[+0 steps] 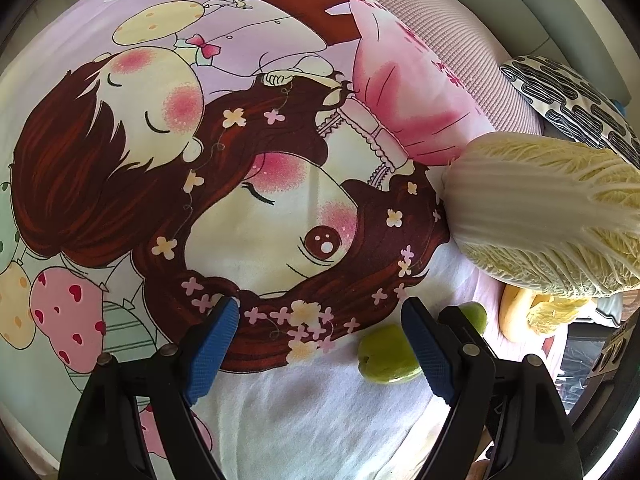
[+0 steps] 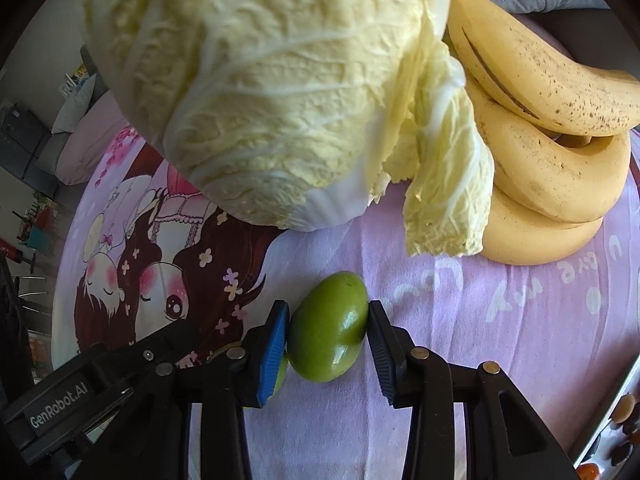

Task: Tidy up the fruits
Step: 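Close the right tool on one lime while the left tool grasps the other lime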

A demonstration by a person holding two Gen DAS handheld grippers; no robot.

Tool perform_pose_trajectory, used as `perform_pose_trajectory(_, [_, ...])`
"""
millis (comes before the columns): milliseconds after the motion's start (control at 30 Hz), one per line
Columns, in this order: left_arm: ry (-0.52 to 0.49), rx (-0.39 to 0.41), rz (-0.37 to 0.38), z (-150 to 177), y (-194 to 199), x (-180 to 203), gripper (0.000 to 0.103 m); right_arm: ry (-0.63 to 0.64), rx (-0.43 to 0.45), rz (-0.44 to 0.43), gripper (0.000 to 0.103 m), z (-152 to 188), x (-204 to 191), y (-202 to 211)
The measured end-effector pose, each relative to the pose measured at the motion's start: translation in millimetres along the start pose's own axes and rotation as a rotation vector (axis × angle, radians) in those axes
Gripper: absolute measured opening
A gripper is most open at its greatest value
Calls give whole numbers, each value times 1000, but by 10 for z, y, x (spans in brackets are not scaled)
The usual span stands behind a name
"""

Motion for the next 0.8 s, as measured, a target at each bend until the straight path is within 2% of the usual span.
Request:
perform_pose_trajectory(367, [-40,-21,35,162,-16,209,83,-20,23,-5,40,231,134,261])
perform_pose_trajectory(667, [-98,-39,39,317,-107,466,83,-60,34,2,40,474,412,549])
perform_pose_trajectory(800, [-111,-44,14,393,-216,576,83,-74,31,9,40,586,560,640])
Point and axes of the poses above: each gripper's, at about its wrist camera, not at the fingertips, and y roughly against the way its jaws point, x to its right, z to its underside, the point moved 3 cm from there along -y, roughly the way its jaws point, and after that the axes turned 12 degrees about y, right-handed, at the moved point
